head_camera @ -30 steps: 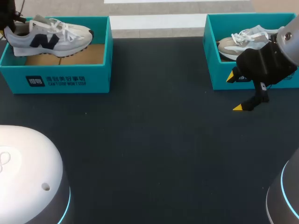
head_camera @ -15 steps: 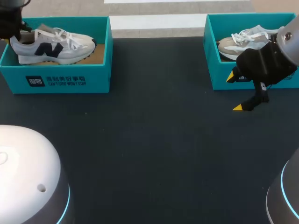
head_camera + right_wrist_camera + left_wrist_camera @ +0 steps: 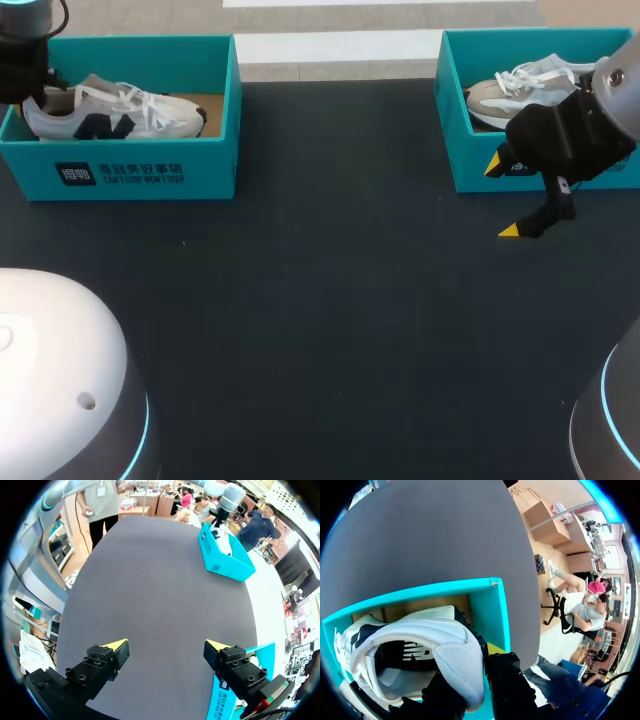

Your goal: Take the shoe out of the shoebox, open the shoe tongue, remove and reinsert the insole, then place the shoe into the shoebox

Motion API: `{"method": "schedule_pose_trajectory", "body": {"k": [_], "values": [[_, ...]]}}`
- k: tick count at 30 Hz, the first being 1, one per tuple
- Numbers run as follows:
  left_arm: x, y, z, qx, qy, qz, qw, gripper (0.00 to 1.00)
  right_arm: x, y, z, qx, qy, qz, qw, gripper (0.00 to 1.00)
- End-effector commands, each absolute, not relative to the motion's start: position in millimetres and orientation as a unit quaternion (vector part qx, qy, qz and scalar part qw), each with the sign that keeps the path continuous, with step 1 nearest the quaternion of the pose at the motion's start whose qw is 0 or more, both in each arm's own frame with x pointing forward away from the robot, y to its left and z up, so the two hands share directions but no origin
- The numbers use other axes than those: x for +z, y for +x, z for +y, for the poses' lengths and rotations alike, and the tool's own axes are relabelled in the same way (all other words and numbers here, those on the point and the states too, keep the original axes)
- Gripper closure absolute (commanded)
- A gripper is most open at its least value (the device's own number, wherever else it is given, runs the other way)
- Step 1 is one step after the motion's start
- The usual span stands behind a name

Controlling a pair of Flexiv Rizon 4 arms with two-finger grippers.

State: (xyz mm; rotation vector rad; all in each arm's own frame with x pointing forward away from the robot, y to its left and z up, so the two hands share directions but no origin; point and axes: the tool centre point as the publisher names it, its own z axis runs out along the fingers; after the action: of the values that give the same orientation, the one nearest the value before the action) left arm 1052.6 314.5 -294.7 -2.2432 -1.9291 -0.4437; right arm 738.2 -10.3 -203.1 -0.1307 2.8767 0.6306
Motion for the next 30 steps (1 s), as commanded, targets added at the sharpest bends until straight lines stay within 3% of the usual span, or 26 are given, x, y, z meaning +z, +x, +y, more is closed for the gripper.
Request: {"method": "schedule_pose_trajectory", "body": {"k": [1,30], "values": [[-299,1047,316,-0.149,-0.749,-0.641,0.072,1.0,-204,739,-9,0.212,-0.044,0.972,0.096,0.0],[-361,1050,314,-0.145,-0.74,-0.645,0.125,1.0,-204,739,-9,0.212,-0.044,0.972,0.096,0.0]]}}
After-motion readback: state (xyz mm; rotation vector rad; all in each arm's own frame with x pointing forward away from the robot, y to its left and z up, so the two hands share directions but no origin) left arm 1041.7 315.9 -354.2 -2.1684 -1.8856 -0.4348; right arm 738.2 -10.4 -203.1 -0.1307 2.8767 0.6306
